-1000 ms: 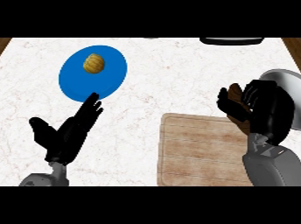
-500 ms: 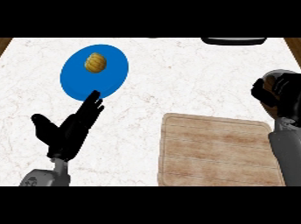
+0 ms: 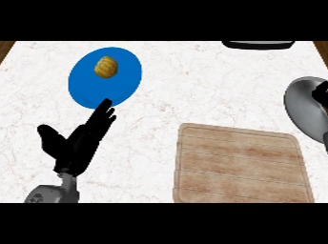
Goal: Pick the croissant from the cutting board and place it in the pan
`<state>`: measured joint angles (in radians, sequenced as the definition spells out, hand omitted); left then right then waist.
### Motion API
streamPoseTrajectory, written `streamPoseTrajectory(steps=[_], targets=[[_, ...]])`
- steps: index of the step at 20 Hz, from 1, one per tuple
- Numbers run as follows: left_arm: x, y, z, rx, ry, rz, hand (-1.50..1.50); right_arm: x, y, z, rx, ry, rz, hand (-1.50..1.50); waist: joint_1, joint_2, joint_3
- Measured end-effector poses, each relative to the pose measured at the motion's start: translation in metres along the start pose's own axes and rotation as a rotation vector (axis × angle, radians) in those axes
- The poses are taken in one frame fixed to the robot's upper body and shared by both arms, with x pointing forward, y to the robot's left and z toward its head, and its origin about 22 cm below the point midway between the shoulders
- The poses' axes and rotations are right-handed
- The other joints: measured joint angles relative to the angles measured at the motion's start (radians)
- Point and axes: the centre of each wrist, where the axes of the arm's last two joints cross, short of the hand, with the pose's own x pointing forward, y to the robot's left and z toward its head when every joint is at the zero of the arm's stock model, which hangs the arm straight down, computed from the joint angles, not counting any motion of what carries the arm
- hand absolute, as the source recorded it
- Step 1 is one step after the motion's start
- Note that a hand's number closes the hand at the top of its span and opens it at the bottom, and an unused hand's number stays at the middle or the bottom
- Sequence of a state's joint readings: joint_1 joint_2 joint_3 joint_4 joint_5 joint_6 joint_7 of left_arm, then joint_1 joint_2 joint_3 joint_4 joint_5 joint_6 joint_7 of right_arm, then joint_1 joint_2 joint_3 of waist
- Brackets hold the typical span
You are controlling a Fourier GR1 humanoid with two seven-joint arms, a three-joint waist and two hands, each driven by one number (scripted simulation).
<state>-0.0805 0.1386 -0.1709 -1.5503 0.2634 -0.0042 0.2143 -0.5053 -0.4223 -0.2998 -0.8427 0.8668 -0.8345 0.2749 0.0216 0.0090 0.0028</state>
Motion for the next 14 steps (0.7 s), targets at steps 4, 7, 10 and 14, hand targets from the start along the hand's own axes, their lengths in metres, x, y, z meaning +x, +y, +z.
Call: streamPoseTrajectory(steps=[4,7,10,14], targets=[[-0.002,0.000,0.000,-0.006,-0.004,-0.003,0.00,-0.025,0.002,-0.018,-0.023,0.014,0.003,1.50,0.007,0.002,0.000],[-0.002,0.000,0.001,-0.021,-0.003,-0.006,0.00,-0.037,-0.004,-0.034,-0.032,0.025,-0.002,1.50,0.014,0.005,0.002],[0.002,-0.004,-0.002,-0.028,-0.005,-0.006,0.00,-0.058,-0.008,-0.042,0.024,0.091,0.053,-1.50,0.024,0.011,0.002],[0.001,-0.008,-0.005,-0.035,-0.008,-0.008,0.00,-0.076,-0.011,-0.044,0.157,0.173,0.117,-1.50,0.034,0.016,0.003]])
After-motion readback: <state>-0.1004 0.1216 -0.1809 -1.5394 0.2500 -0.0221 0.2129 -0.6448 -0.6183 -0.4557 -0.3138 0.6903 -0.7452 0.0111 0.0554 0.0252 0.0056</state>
